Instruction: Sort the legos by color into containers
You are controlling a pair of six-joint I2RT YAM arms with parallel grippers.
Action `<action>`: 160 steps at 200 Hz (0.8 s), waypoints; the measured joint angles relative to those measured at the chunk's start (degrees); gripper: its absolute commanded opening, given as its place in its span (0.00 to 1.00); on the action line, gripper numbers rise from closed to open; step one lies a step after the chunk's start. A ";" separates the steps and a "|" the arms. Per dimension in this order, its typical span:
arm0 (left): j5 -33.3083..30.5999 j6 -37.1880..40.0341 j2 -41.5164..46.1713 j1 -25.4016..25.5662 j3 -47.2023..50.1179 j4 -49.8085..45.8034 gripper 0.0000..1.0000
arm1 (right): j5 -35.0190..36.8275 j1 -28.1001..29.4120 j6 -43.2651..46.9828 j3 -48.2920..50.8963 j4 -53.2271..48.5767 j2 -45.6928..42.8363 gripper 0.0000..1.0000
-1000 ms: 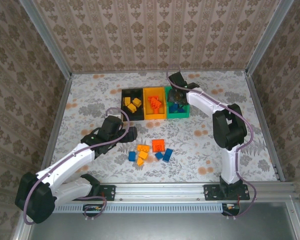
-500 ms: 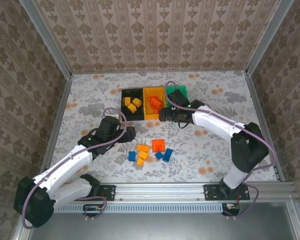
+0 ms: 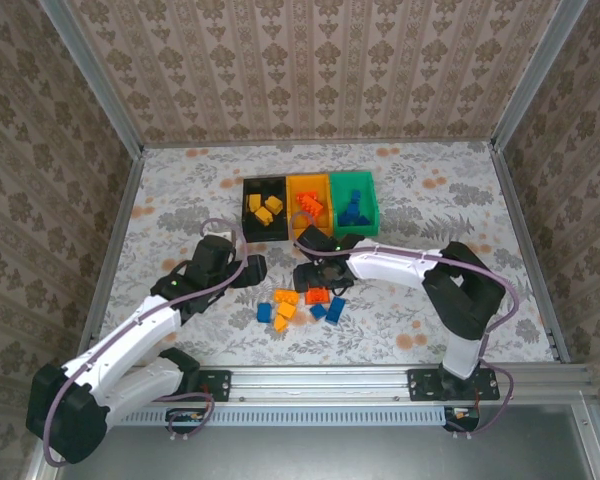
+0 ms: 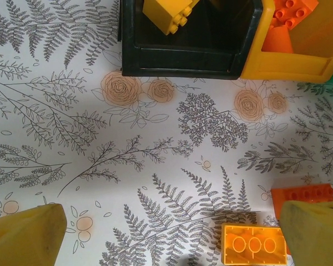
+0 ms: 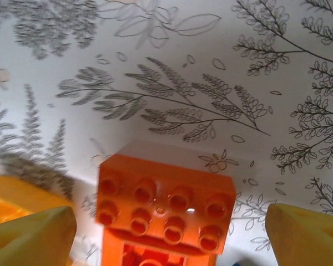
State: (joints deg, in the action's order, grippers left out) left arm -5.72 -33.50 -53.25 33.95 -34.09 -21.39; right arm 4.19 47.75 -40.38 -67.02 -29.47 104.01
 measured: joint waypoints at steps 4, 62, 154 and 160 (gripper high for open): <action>0.04 0.00 0.17 -0.07 0.15 0.00 1.00 | 0.42 0.11 -0.31 0.00 0.02 0.35 0.89; 0.61 -0.44 1.25 -0.70 2.27 0.04 1.00 | 3.87 0.33 -1.90 -2.23 0.70 4.68 0.83; 1.51 -0.44 1.25 -1.16 2.64 0.63 1.00 | 5.55 0.50 -1.22 -3.26 0.09 4.90 0.53; 1.53 -0.44 1.25 -1.18 2.64 0.61 1.00 | 5.64 0.42 -0.98 -3.23 0.11 4.57 0.52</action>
State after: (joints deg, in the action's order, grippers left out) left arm -4.19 -33.93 -52.01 32.77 -31.44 -20.78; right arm 9.82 48.16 -41.36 -70.26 -29.36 108.57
